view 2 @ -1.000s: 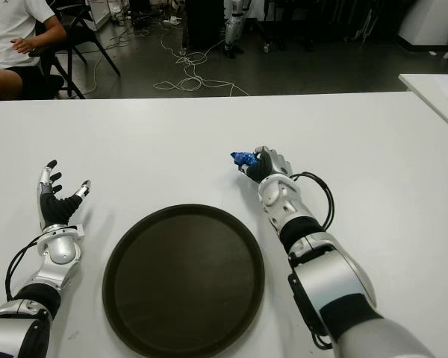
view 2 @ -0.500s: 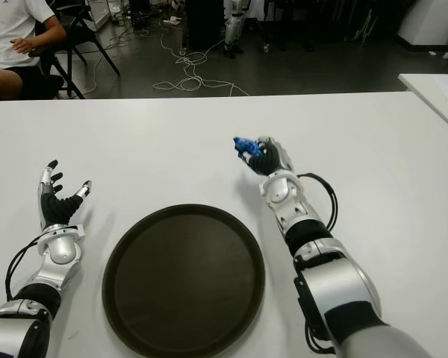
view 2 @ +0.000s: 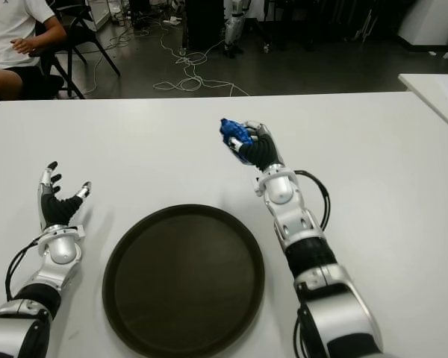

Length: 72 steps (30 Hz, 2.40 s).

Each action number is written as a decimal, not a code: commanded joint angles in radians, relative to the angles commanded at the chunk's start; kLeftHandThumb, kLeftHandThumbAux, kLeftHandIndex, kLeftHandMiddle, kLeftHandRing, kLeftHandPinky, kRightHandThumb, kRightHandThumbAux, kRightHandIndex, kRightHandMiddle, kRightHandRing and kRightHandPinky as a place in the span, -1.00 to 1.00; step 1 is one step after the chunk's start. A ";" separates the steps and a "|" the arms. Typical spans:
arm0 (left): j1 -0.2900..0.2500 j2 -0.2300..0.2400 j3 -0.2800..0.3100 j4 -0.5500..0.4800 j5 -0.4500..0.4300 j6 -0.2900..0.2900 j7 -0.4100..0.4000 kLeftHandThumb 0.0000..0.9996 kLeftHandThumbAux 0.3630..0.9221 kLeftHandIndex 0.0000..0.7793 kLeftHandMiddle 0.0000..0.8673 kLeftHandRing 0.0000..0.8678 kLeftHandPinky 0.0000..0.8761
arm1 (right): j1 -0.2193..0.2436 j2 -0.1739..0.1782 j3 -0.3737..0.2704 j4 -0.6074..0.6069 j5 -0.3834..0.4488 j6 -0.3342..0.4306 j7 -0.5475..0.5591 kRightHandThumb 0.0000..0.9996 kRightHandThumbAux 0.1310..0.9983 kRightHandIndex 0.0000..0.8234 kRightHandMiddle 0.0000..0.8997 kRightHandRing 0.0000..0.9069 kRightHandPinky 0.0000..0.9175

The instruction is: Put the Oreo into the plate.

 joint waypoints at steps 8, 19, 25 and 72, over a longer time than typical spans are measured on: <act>0.000 0.000 0.003 -0.001 -0.006 0.003 -0.007 -0.55 0.47 -0.77 -0.79 -0.76 -0.68 | 0.066 0.005 0.003 -0.144 0.054 0.048 0.106 0.41 0.35 0.07 0.83 0.82 0.79; 0.000 -0.002 0.007 0.000 -0.006 -0.001 -0.005 -0.47 0.49 -0.74 -0.81 -0.77 -0.64 | 0.129 0.031 -0.001 -0.286 0.104 0.098 0.168 0.41 0.35 0.07 0.81 0.80 0.78; 0.000 -0.003 0.009 -0.003 -0.007 -0.005 -0.007 -0.42 0.50 -0.73 -0.81 -0.77 -0.63 | 0.141 0.035 0.009 -0.296 0.106 0.083 0.188 0.42 0.35 0.07 0.80 0.80 0.77; 0.001 -0.004 0.013 -0.005 -0.004 0.000 -0.013 -0.53 0.49 -0.76 -0.81 -0.79 -0.73 | 0.225 -0.042 0.229 -0.421 -0.016 0.066 0.410 0.39 0.36 0.07 0.83 0.83 0.79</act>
